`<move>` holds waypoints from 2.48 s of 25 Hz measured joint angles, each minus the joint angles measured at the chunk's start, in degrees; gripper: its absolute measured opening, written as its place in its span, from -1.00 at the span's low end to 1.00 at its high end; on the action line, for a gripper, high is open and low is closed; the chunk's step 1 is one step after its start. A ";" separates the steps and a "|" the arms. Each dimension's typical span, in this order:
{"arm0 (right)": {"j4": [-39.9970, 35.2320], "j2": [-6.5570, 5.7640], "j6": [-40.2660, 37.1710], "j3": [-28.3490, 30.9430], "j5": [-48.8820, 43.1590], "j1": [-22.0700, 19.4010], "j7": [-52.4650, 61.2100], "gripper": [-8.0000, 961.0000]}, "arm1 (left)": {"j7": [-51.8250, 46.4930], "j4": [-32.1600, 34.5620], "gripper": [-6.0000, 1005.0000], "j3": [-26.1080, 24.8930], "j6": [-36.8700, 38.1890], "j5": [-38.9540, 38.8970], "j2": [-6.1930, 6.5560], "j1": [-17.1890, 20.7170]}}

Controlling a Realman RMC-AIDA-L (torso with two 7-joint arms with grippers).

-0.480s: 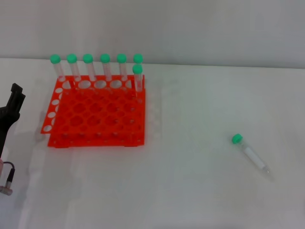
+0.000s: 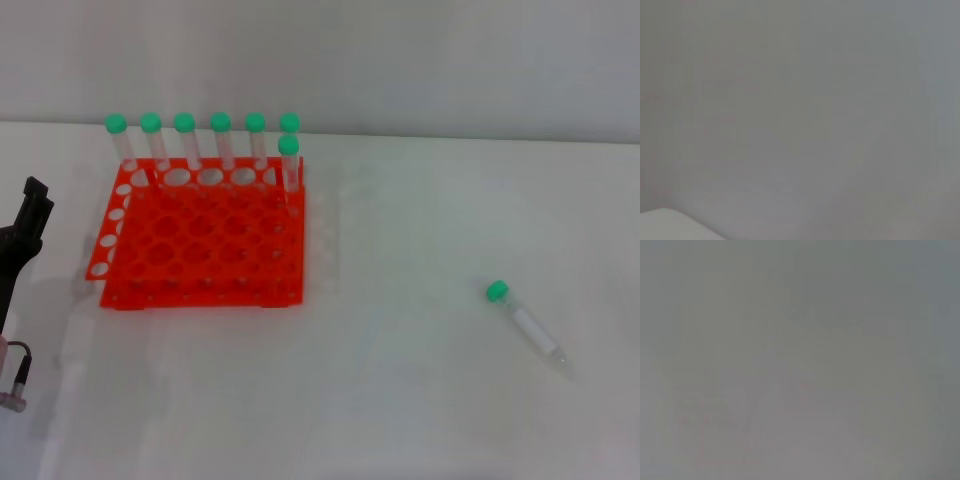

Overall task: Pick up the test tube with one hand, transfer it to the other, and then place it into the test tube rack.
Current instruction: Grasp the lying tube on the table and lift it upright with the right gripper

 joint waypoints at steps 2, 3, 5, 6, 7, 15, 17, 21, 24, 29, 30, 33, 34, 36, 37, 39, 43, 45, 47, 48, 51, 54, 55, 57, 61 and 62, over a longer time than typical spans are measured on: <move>0.00 0.00 -0.86 0.00 0.05 0.32 0.06 0.75 | 0.00 0.00 0.74 0.00 0.00 0.00 -0.03 0.10; 0.00 0.00 -1.42 0.00 0.06 0.57 0.09 0.75 | 0.00 0.00 0.74 0.00 0.00 0.00 -0.03 0.10; 0.01 0.00 -2.03 0.00 0.07 1.19 0.31 0.74 | -0.12 0.01 0.74 -0.03 0.00 0.01 -0.04 0.35; 0.00 0.00 -2.12 -0.01 0.05 1.50 0.58 0.74 | -0.24 0.03 0.74 -0.04 0.00 0.01 -0.05 0.43; 0.00 -0.01 -2.17 -0.15 -0.07 2.06 1.46 0.74 | -0.50 0.11 0.74 -0.09 0.00 -0.01 -0.04 0.52; -5.55 -0.34 -2.23 -2.17 -10.93 6.68 15.79 0.72 | -1.94 0.70 0.74 -0.28 -1.18 -0.01 0.03 2.51; -9.74 -0.46 -2.24 -5.03 -14.97 7.73 23.27 0.71 | -1.98 0.71 0.74 -0.45 -1.26 -0.06 0.08 3.09; -24.52 -0.45 -3.81 -17.80 -22.07 8.91 44.27 0.70 | -2.00 0.71 0.74 -0.48 -1.30 -0.10 0.14 3.46; -39.72 -0.68 -7.26 -30.13 -28.97 8.46 63.62 0.69 | -2.00 1.00 0.74 -0.47 -1.31 -0.28 0.18 3.46; -63.97 -0.58 -4.42 -42.77 -44.79 7.57 88.16 0.68 | -2.10 2.20 0.74 -0.34 -1.00 -1.63 0.22 3.06; -69.76 -0.41 -2.25 -44.61 -48.23 7.33 93.18 0.68 | -2.13 2.21 0.74 -0.27 -0.99 -1.64 0.23 3.02; -82.49 -0.31 2.26 -49.45 -55.67 7.09 104.49 0.67 | -2.17 2.21 0.74 -0.19 -1.16 -1.58 0.29 2.95; -87.97 -0.31 3.91 -52.05 -59.37 7.12 109.57 0.67 | -2.17 2.21 0.74 -0.18 -1.25 -1.52 0.30 2.96; -96.19 -0.31 6.45 -57.01 -67.05 7.32 119.96 0.66 | -2.18 2.25 0.74 -0.15 -1.32 -1.51 0.32 2.98; -100.79 -0.30 7.87 -60.12 -72.01 7.63 126.27 0.66 | -2.18 2.28 0.74 -0.13 -1.32 -1.45 0.33 2.98; -106.68 -0.24 10.16 -65.44 -79.74 8.17 135.25 0.66 | -2.16 2.37 0.74 0.02 -1.09 -0.82 0.39 2.69; -111.67 -0.12 14.71 -79.16 -93.03 10.32 151.80 0.65 | -2.12 3.77 0.74 0.08 -1.20 2.21 0.50 1.79; -110.82 0.00 16.19 -85.41 -97.14 11.32 157.32 0.64 | -2.04 4.70 0.74 0.08 -1.39 3.75 0.51 1.22; -108.99 0.16 16.65 -90.38 -99.14 11.70 161.98 0.64 | -1.84 5.14 0.74 0.09 -1.40 4.71 0.54 0.91; -108.55 0.23 16.63 -90.98 -99.14 11.73 162.61 0.63 | -1.74 5.22 0.74 0.08 -1.41 5.06 0.56 0.81; -106.26 0.42 16.15 -92.29 -98.48 11.60 165.09 0.63 | -1.59 5.27 0.74 -0.14 -1.41 5.30 0.60 0.62; -103.41 0.44 14.73 -92.70 -97.43 11.77 165.90 0.62 | -1.58 5.27 0.74 -0.22 -1.45 5.34 0.60 0.45; -100.90 0.44 13.47 -92.86 -96.56 12.39 166.01 0.61 | -1.57 5.28 0.74 -0.19 -1.48 5.34 0.60 0.44; -98.33 0.44 12.68 -92.92 -95.84 13.15 166.05 0.61 | -1.57 5.28 0.74 -0.06 -1.49 5.35 0.59 0.45; -91.78 0.50 11.20 -93.03 -95.02 15.56 166.16 0.60 | -1.56 5.28 0.74 0.11 -1.50 5.56 0.57 0.62; -90.22 0.53 10.62 -93.08 -94.67 16.07 166.07 0.60 | -1.57 5.28 0.74 0.11 -1.50 5.58 0.55 0.71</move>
